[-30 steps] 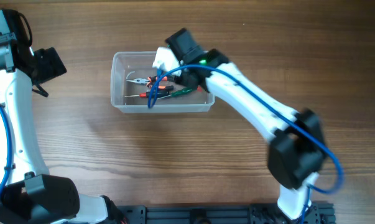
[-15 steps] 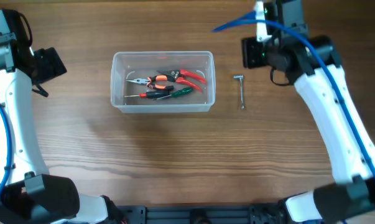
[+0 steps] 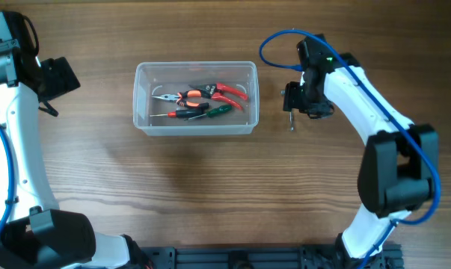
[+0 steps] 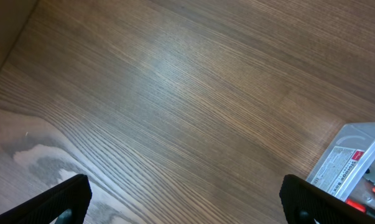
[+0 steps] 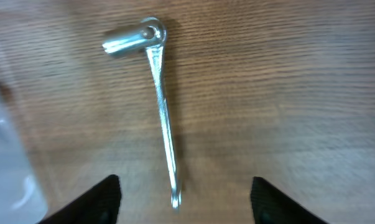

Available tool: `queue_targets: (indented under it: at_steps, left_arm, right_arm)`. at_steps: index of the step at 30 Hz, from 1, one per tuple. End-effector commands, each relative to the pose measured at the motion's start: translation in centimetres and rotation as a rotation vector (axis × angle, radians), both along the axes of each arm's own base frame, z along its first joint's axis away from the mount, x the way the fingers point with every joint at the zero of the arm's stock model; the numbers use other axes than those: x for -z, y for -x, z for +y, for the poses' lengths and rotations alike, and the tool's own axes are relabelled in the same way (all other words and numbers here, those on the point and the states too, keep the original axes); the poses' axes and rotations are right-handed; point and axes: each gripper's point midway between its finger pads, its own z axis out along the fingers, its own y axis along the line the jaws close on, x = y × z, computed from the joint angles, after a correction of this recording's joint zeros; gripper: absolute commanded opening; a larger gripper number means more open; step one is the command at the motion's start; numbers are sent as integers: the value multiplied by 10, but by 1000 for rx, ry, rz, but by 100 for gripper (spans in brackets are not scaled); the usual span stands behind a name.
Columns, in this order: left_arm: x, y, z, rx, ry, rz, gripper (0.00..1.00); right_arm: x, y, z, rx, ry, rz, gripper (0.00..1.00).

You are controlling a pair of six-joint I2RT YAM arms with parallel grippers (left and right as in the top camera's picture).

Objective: Pack container
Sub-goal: 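Lower the right gripper onto the silver socket wrench and grasp it, then carry the socket wrench over the container with the right gripper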

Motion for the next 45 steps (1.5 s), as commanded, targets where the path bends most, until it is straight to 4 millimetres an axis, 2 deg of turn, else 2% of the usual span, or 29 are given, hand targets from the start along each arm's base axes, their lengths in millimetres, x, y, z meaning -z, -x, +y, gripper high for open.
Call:
queue_targets:
  at_steps: [1,7,10,17,18,19,30,33,35,38,42,44,45]
  left_arm:
    - [1,0,2,-4,-5,3,100]
    - [1,0,2,-4,-5,3,100]
    - [1,0,2,-5,-5,3,100]
    - [1,0,2,-5,-5,3,100]
    - [1,0,2,-5,-5,3,100]
    - [1,0,2,-4,-5,3,100]
    - [1,0,2,-4,-5,3,100]
    - [1,0,2,-5,-5,3,100]
    - [1,0,2,-4,-5,3,100]
    - [1,0,2,-5,-5,3,100]
    - [1,0,2,-5,-5,3,100]
    - [1,0,2,-4,-5,3,100]
    - [1,0,2,-4,-5,3,100]
  right_arm:
    - [27,2,3,1,-1,47,56]
    - [47,-1,3,-16,4,65,53]
    - [51,-2,4,-53,8,63,45]
    - [50,-11,3,-64,14,29,18]
    - [50,-12,4,-69,14,25,6]
    - [50,-12,4,-82,14,25,4]
    - [50,-13,5,-84,11,20,4]
    - [41,-18,5,-84,14,8,4]
    - [18,-25,6,-87,11,-7,4]
    - [-32,-38,9,-91,1,-67,4]
    - [-125,-53,23,-137,-27,-231,4]
    - [-178,-53,44,-223,-68,-351,4]
    - [-194,-50,55,-264,-89,-391,4]
